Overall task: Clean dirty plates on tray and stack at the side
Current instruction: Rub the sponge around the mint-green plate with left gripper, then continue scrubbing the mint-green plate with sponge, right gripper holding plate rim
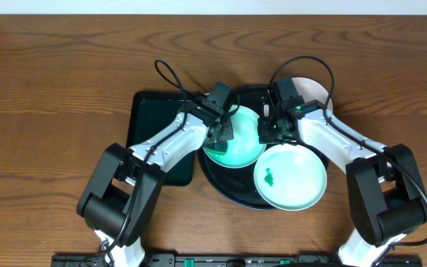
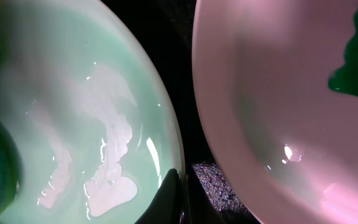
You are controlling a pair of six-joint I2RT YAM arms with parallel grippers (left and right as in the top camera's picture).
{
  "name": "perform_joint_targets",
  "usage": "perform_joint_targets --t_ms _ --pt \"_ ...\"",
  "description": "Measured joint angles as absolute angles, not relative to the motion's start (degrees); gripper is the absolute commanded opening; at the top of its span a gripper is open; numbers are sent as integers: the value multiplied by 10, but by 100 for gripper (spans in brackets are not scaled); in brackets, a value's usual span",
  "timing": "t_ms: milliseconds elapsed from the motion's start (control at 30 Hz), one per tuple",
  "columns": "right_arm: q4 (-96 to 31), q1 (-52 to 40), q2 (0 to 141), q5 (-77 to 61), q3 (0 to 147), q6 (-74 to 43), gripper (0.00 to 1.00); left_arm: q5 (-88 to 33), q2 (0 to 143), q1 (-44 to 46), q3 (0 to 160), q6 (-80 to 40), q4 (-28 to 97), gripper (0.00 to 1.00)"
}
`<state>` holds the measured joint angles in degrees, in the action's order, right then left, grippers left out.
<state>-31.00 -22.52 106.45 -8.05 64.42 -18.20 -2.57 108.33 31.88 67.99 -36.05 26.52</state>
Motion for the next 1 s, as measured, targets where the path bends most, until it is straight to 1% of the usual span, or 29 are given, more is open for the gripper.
perform_joint_targets --t_ms 400,567,800,1000 --pt "-310 -225 1065 -81 644 -182 1 14 1096 366 685 -362 242 7" --pt "-310 -225 1065 -81 644 -182 1 -8 1100 387 685 -362 220 8" --pt "-310 -225 1065 -81 644 -182 1 -41 1089 380 685 -362 222 7" --pt "-310 -225 1065 -81 644 -182 1 -65 1016 380 685 -362 223 8"
